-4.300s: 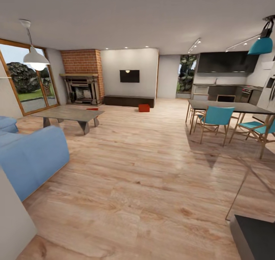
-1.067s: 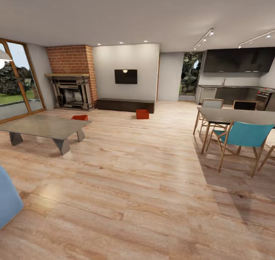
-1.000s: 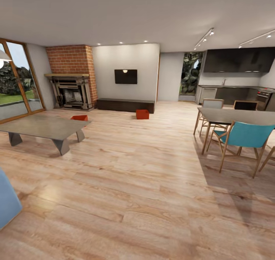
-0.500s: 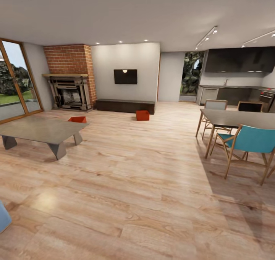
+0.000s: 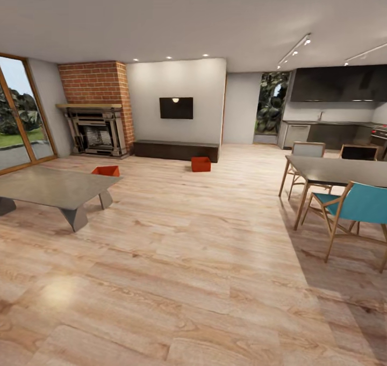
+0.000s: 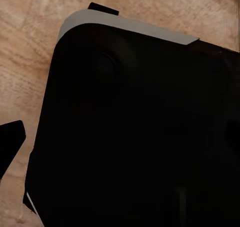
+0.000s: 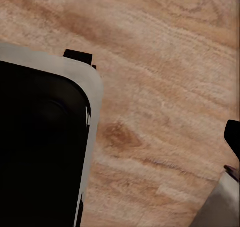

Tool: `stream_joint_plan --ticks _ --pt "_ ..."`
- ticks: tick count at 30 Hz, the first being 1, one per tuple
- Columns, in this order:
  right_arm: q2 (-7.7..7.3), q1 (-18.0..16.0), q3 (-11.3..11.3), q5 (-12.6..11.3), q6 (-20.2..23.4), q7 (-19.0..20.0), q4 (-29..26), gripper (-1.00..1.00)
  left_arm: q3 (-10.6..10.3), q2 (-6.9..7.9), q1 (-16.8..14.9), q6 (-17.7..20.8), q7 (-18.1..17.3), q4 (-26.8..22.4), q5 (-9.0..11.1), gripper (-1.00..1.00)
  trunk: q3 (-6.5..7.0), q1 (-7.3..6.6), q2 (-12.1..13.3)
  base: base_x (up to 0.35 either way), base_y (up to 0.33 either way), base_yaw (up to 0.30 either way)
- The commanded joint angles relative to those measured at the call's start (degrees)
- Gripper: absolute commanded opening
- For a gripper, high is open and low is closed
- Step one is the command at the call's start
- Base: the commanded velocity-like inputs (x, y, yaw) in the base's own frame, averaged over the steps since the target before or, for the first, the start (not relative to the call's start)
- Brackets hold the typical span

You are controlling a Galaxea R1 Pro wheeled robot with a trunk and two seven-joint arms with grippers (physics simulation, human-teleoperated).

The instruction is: Move the two storage containers from the living room to the garage. In the garage, place one container on the floor and stack the other container on top of it (either order is fine).

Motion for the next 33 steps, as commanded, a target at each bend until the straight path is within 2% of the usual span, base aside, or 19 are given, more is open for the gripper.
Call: stream_joint_plan --ticks 1,33 --pt "0.02 -0.07 0.50 -0.59 -0.34 -0.02 0.18 1.00 0.02 -0.04 -0.01 0.06 0.00 -0.05 0.33 1.00 -0.06 0.03 -0.03 0.325 0.000 0.000" --pt "-0.06 -0.07 0.68 -0.59 -0.39 -0.02 0.12 1.00 -0.06 0.01 -0.01 -0.52 0.00 0.04 0.33 1.00 -0.06 0.03 -0.03 0.325 -0.076 0.000"
